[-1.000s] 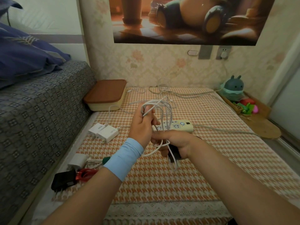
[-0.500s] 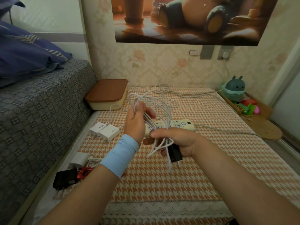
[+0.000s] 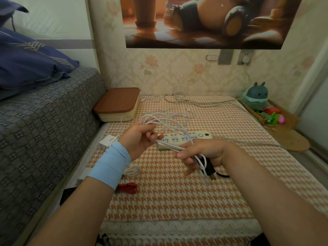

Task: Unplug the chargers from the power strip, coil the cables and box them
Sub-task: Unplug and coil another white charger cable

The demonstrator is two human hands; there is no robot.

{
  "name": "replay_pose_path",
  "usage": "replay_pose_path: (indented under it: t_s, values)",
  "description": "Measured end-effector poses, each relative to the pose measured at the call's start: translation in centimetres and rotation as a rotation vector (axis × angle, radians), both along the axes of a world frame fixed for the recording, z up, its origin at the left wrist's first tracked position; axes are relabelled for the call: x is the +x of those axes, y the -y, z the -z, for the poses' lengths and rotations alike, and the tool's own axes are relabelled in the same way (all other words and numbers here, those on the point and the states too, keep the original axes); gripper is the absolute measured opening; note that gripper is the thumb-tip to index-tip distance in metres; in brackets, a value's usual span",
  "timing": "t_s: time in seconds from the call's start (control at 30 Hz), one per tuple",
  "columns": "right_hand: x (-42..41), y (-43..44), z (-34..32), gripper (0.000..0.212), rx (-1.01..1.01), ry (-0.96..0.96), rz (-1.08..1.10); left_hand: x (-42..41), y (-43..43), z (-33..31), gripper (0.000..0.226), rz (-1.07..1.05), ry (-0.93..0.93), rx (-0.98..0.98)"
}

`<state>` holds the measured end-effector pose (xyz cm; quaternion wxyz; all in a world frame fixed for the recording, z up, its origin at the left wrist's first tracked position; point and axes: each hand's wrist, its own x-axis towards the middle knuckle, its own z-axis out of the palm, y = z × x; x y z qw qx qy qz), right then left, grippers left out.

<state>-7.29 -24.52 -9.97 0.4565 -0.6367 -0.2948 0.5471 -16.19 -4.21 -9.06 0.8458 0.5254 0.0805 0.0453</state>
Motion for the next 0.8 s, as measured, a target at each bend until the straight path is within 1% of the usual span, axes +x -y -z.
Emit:
replay_pose_path:
  t_s: [0.07,0.13,0.17,0.23,0.27,0.3,0.33,0.37,0.4,0.43,0.47,0.5,0.53,0.57,0.6,0.63,0.67,0.7,0.73,0.77,0.8]
  values:
    - [0.4,0.4,0.3,0.014,0.077,-0.106,-0.065,0.3,-0.4,0.5,0.022,-0.030,-0.088,-0.003]
    - [0.6,0.4,0.7,0.015,0.095,-0.172,-0.035,0.5,-0.7,1.0,0.019,-0.041,-0.141,0.061]
    - [0.7,0.4,1.0,0.011,0.073,-0.174,0.005,0.5,-0.8,1.1,0.020,-0.037,-0.142,0.143]
    - [0.7,0.3,1.6,0.005,-0.017,-0.071,0.136,0.2,-0.9,1.1,0.022,-0.009,-0.098,0.395]
    - [0.6,0.3,1.7,0.010,-0.070,-0.009,0.186,-0.1,-1.0,1.0,0.028,0.027,-0.068,0.517]
    - [0.6,0.3,1.7,0.020,-0.118,0.044,0.192,-0.4,-1.4,0.9,0.041,0.093,-0.050,0.600]
    - [0.4,0.3,1.5,0.025,-0.163,0.105,0.163,-0.7,-1.9,0.8,0.059,0.191,-0.046,0.636]
    - [0.2,0.3,1.3,0.020,-0.218,0.190,0.131,-1.1,-2.7,0.6,0.077,0.303,-0.056,0.640]
    - [0.1,0.3,1.1,0.011,-0.287,0.292,0.108,-1.5,-3.4,0.4,0.092,0.404,-0.065,0.624]
    - [0.0,0.2,1.1,0.008,-0.367,0.409,0.086,-2.0,-4.0,0.0,0.103,0.466,-0.057,0.604]
    - [0.0,0.1,1.2,0.012,-0.444,0.532,0.057,-2.3,-4.1,-0.5,0.110,0.475,-0.029,0.600]
    - [-0.2,-0.2,1.2,0.014,-0.488,0.625,0.021,-2.6,-3.9,-1.0,0.112,0.433,0.006,0.627]
    - [-0.5,-0.6,1.2,0.014,-0.494,0.677,-0.011,-2.6,-3.2,-1.3,0.112,0.368,0.037,0.697]
    - [-0.7,-1.0,1.4,0.013,-0.460,0.692,-0.026,-2.5,-2.0,-1.5,0.111,0.315,0.049,0.814]
    - [-1.0,-1.4,1.3,0.010,-0.401,0.687,-0.026,-2.1,-0.6,-1.5,0.112,0.293,0.043,0.972]
    - [-1.2,-1.6,1.2,0.010,-0.336,0.686,-0.024,-1.7,0.8,-1.1,0.114,0.307,0.018,1.148]
    - [-1.2,-1.9,0.9,0.016,-0.292,0.702,-0.022,-1.2,2.1,-0.4,0.117,0.354,-0.029,1.305]
    - [-1.1,-2.0,0.7,0.021,-0.282,0.729,-0.025,-0.8,3.0,0.5,0.118,0.410,-0.088,1.414]
    - [-1.1,-1.9,0.4,0.021,-0.288,0.741,-0.027,-0.4,3.4,1.3,0.115,0.443,-0.138,1.471]
    - [-0.9,-1.6,0.2,0.016,-0.285,0.733,-0.016,0.0,3.4,1.9,0.106,0.449,-0.177,1.485]
    - [-0.8,-1.2,0.2,0.011,-0.269,0.715,0.011,0.4,3.0,2.3,0.090,0.445,-0.199,1.459]
